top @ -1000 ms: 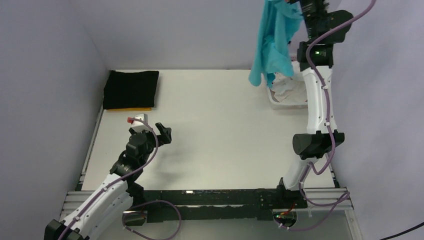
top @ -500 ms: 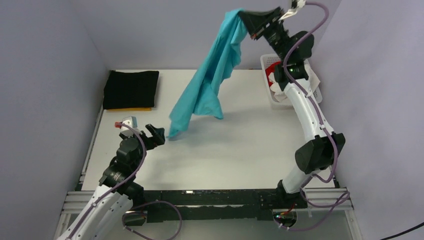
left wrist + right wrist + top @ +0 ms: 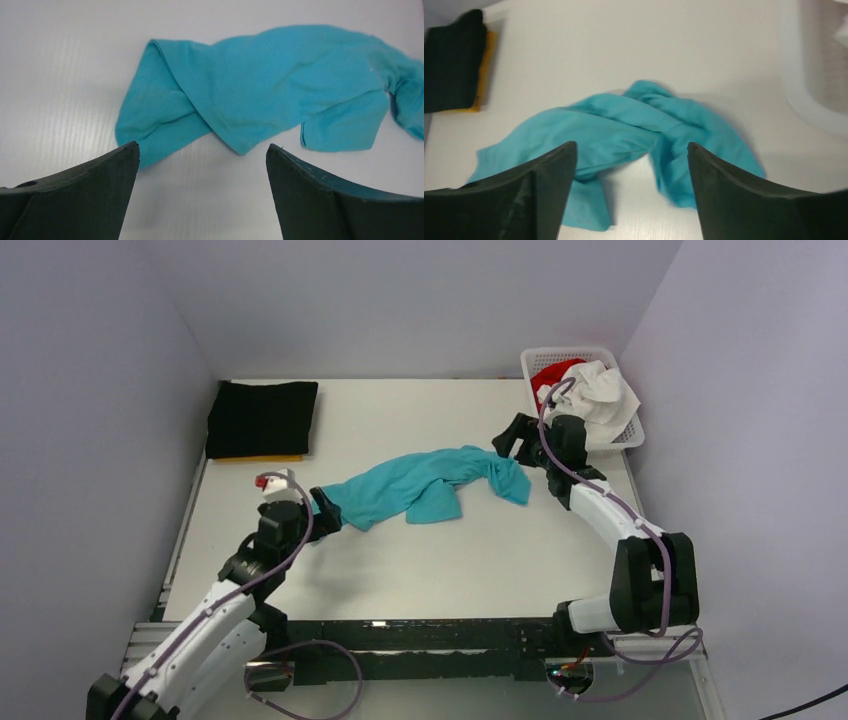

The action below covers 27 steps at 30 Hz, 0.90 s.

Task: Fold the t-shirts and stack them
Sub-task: Move the tshirt to the center of the board, then grab the side of the flattened tshirt closest away from the robot with both arms

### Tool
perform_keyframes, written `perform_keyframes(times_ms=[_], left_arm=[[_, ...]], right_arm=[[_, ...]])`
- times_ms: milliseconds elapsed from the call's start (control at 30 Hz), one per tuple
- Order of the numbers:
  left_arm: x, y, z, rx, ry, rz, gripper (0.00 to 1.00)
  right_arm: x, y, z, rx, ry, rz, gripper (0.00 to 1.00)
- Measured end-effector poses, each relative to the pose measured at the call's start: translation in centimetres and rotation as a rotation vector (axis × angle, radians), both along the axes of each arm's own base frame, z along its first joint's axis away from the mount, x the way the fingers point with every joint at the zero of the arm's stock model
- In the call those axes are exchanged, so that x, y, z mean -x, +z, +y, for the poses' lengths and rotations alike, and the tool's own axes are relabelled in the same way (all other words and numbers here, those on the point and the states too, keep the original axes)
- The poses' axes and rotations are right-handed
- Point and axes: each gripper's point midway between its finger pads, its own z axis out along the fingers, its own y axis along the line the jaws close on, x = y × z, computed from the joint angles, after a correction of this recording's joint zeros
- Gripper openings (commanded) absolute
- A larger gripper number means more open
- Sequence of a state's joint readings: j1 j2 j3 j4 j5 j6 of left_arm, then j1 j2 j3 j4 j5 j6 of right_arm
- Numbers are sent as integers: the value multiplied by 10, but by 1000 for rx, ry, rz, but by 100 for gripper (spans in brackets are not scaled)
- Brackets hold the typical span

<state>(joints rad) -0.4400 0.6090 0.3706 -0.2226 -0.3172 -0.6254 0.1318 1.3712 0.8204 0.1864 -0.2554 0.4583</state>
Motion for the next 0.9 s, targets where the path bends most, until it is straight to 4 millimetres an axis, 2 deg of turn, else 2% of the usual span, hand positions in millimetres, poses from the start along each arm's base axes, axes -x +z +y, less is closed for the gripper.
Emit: perform_keyframes(times_ms=[67, 100, 167, 300, 433, 533, 600, 700, 767, 800, 867, 900], left_arm=[[-3, -14, -11, 5, -38, 55, 99], [-5, -21, -17, 13, -58, 80, 99], [-7, -38, -31, 30, -112, 153, 99], [-10, -63, -57, 62, -198, 281, 91], [-15, -77, -76, 107, -255, 344, 84], [-17, -87, -85, 141, -267, 375, 81], [-25, -85, -91, 168, -268, 362, 78], [-36, -86, -100, 188, -269, 361, 65], [-40, -88, -105, 195, -274, 363, 49], [-43, -90, -108, 199, -280, 369, 35], [-44, -93, -116, 213, -291, 383, 1], [-44, -94, -119, 218, -296, 387, 0]], right_arm=[[4, -20, -14, 63, -50, 65, 100], [5, -23, -20, 91, -68, 75, 100], [7, -25, -29, 133, -100, 80, 100], [18, -20, -39, 162, -140, 63, 100], [25, -29, -44, 177, -163, 85, 100], [31, -49, -47, 192, -169, 143, 100], [35, -63, -47, 201, -164, 190, 100], [36, -75, -47, 208, -161, 225, 100], [37, -79, -46, 207, -161, 238, 100], [37, -80, -46, 207, -161, 241, 100], [38, -83, -46, 208, -161, 249, 99], [38, -85, -46, 210, -163, 255, 97]])
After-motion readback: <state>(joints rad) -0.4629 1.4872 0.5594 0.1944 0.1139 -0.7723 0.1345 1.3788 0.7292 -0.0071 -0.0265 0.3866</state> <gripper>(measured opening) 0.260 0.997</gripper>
